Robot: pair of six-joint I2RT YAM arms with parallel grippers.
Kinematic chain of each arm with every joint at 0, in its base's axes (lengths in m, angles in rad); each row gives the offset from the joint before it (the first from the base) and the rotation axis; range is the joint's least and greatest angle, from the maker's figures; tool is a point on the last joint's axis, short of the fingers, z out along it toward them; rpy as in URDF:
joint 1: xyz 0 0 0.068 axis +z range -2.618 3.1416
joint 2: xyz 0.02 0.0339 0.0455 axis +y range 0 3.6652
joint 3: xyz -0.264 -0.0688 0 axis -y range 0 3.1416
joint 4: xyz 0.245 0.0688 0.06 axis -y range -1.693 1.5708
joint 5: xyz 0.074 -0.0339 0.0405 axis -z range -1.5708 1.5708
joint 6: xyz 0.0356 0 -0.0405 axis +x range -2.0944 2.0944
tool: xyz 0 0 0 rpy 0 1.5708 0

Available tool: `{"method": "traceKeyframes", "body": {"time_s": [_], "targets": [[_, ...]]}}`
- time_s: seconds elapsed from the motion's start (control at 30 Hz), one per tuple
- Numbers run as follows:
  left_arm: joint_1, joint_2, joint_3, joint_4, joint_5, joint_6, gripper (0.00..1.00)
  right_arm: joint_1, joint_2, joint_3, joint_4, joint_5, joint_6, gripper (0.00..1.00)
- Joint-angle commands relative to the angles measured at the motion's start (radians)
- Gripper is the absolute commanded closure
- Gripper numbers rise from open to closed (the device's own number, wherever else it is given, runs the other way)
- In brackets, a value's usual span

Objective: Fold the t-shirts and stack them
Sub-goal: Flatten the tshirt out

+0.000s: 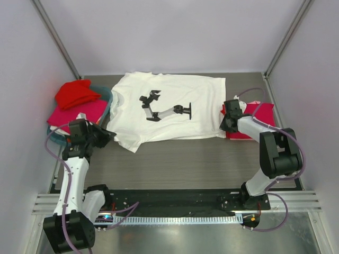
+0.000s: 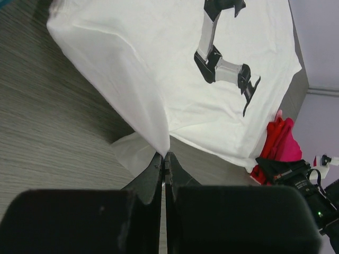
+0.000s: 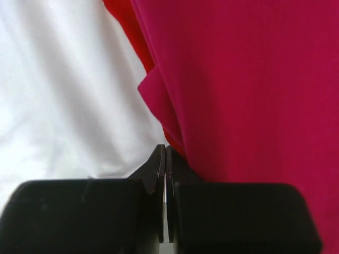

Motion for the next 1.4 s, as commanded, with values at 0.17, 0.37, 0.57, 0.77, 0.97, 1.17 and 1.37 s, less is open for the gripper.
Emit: {"method": "traceKeyframes", "body": {"time_s": [0.17, 0.37, 0.57, 0.77, 0.97, 1.17, 1.37], "targets": [[-0.101, 0.008, -0.008, 0.108, 0.008, -0.056, 1.0, -0.033, 0.105, 0.071, -0.082, 0.185, -0.04, 0.99], [-0.262, 0.023, -0.048, 0.152, -0.064, -0.117, 1.0, -0.125, 0.051, 0.04, -0.084, 0.217, -0.014, 0.99], [-0.3, 0.026, -0.065, 0.16, -0.087, -0.114, 1.0, -0.155, 0.016, 0.02, -0.076, 0.134, -0.039, 0.99], [-0.241, 0.074, -0.031, 0.1, -0.117, -0.068, 1.0, -0.041, -0.004, -0.008, -0.059, 0.057, -0.034, 0.99], [-0.001, 0.108, 0.017, 0.062, -0.008, -0.016, 1.0, 0.026, -0.064, -0.054, -0.022, -0.044, 0.005, 0.99], [0.112, 0.13, 0.046, 0.084, 0.083, -0.023, 1.0, 0.075, 0.037, 0.027, -0.019, -0.049, 0.046, 0.99], [0.083, 0.172, 0.032, 0.129, 0.103, -0.036, 1.0, 0.071, 0.195, 0.191, -0.03, 0.005, 0.066, 0.99]]}}
